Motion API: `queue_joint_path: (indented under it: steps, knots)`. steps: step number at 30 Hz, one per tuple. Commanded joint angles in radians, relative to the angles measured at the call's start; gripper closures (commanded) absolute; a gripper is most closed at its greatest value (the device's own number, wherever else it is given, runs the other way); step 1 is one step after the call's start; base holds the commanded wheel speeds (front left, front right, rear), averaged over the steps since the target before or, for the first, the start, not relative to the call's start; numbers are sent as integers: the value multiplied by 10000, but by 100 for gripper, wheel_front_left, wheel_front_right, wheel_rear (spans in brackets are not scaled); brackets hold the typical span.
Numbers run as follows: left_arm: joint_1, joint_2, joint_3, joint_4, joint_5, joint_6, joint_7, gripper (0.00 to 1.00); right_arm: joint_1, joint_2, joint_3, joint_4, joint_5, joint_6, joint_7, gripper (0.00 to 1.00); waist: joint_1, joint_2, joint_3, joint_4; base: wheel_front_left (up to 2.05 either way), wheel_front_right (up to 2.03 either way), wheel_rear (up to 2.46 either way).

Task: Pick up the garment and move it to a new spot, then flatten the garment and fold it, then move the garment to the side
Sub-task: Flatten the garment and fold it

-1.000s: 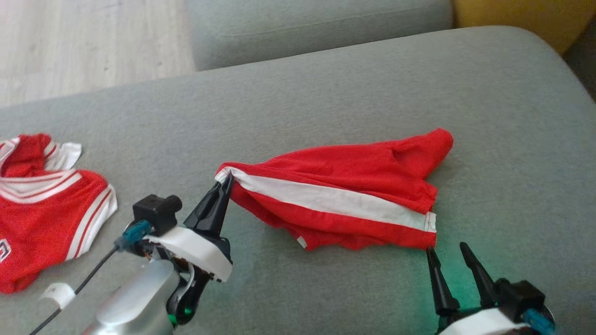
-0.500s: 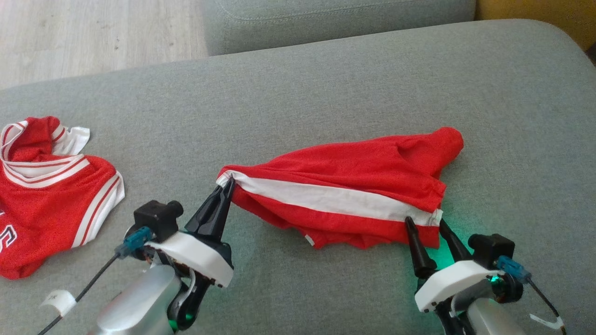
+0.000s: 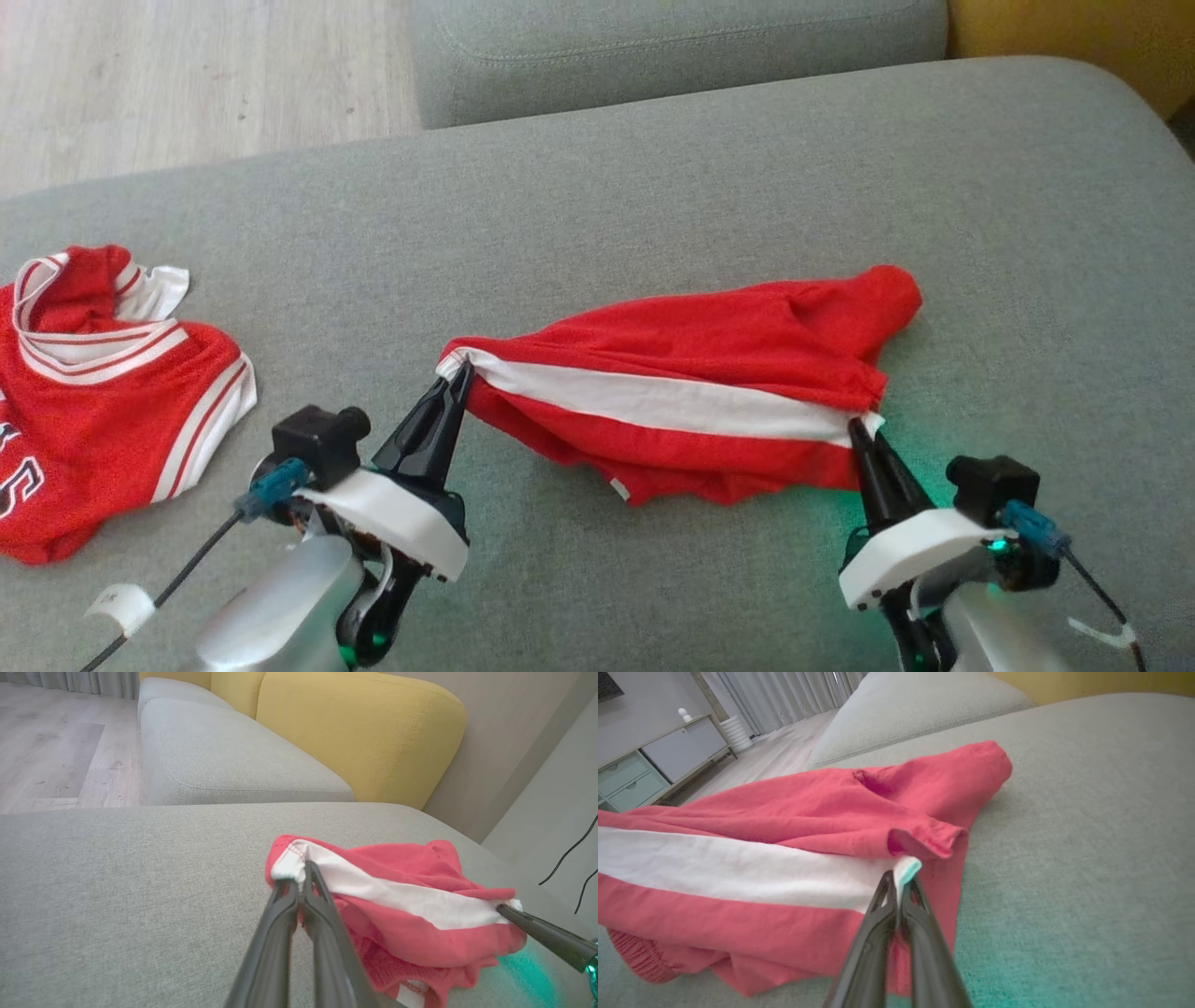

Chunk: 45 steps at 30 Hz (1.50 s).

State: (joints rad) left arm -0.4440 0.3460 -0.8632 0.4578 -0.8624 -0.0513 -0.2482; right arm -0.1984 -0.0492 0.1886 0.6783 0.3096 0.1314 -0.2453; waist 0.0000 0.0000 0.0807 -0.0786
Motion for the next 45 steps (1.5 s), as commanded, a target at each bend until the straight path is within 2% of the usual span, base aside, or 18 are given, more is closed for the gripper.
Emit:
queue_joint_path:
  steps: [1,5,9,13,16,18,23,28,34,35,38,41,45]
  knots:
    - [-252,232,413,-165,71,34,-120,100,-325,-13,152,-349,-141,-7,-137,100,0,0,-35,-12,0,0,0]
    - [-185,277,615,-336,257,38,-129,100,-246,-13,-164,-1058,-548,-7,-158,100,0,0,-230,-97,0,0,0]
    - [-159,394,1019,-1037,775,109,-132,100,38,-85,-529,-2607,-809,-7,-161,100,0,0,-486,-185,0,0,0]
    - [-268,581,1334,-1976,1278,94,-133,100,281,-486,-965,-4100,-1226,-7,-162,100,0,0,-745,-233,0,0,0]
    - [-669,802,1289,-2632,1677,43,-86,100,207,-1003,-1268,-5178,-1480,-7,-108,100,0,0,-836,-206,0,0,0]
    - [-1360,974,1279,-3208,1858,-36,342,100,-228,-1667,-1521,-6298,-1627,-7,284,100,0,0,-869,-152,0,0,0]
    - [-3040,1193,1238,-3552,2077,-349,1347,100,-1771,-2706,-1508,-7344,-1378,-7,1130,100,0,0,-628,-30,0,0,0]
    - [-5013,935,1096,-2618,2283,-635,1739,100,-3786,-3480,-1152,-6439,-611,-7,1563,100,0,0,282,144,0,0,0]
    - [-7386,224,1102,-732,3201,-725,392,100,-6578,-4028,-616,-4372,-324,-7,1023,100,0,0,1476,279,0,0,0]
    - [-7386,224,1102,-732,3201,-725,392,100,-6578,-4028,-616,-4372,-324,-7,1023,100,0,0,1476,279,0,0,0]
    - [-8250,-153,1434,117,3705,-518,-49,100,-7791,-4138,-427,-3568,-359,-7,489,100,0,0,1785,298,0,0,0]
    - [-8569,-503,1919,211,4299,-225,-125,100,-8499,-4141,-348,-3032,-340,-7,139,100,0,0,1979,292,0,0,0]
    - [-7705,-747,2375,-277,4936,-308,-131,100,-8275,-4047,-163,-2770,-189,-7,-71,100,0,0,2162,224,0,0,0]
